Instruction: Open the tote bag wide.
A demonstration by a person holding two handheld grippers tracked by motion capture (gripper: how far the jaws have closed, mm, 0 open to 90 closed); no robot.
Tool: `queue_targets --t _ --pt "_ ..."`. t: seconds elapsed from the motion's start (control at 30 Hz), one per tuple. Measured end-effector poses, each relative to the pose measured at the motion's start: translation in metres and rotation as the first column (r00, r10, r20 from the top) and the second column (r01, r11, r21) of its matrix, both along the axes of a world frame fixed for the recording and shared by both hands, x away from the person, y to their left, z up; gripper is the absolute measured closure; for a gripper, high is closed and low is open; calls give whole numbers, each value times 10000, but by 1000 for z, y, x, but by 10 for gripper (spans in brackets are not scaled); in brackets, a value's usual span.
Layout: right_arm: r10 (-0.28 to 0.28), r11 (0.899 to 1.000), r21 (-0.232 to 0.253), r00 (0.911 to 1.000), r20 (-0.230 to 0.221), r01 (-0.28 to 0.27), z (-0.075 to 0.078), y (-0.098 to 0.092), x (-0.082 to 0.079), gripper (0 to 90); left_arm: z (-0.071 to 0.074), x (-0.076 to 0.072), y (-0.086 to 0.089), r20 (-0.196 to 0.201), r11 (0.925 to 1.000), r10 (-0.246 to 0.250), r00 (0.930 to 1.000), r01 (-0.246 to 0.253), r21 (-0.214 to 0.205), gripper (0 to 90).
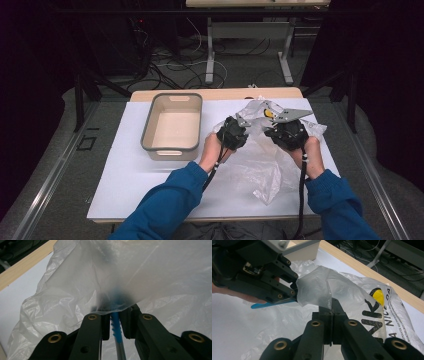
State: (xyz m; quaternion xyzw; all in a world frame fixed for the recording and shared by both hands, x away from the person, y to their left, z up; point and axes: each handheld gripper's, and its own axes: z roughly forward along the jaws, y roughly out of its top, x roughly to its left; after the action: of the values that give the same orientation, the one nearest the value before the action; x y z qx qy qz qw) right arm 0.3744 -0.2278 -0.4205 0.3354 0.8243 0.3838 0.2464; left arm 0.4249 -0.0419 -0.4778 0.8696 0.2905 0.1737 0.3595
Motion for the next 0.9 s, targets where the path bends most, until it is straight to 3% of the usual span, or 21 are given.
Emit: queue_targets --t 0.13,0.33,0.4,0.9 --pt "42 10000 8 10000 -70 -42 -1 1 0 900 -2 2 -3 -101 9996 198 9998 -200 -203 801" --pt "82 10000 9 10000 -43 -82 -1 1 0 900 -5 5 -11 70 9983 432 9990 -429 -394 800" --pt "100 9999 -8 9999 -95 -100 -2 2 0 900 -6 6 -12 64 9986 449 9990 -447 -270 800" --pt "103 9999 -97 9997 -201 -105 -5 4 2 900 -16 16 -20 311 9913 1233 9919 -1216 -509 798"
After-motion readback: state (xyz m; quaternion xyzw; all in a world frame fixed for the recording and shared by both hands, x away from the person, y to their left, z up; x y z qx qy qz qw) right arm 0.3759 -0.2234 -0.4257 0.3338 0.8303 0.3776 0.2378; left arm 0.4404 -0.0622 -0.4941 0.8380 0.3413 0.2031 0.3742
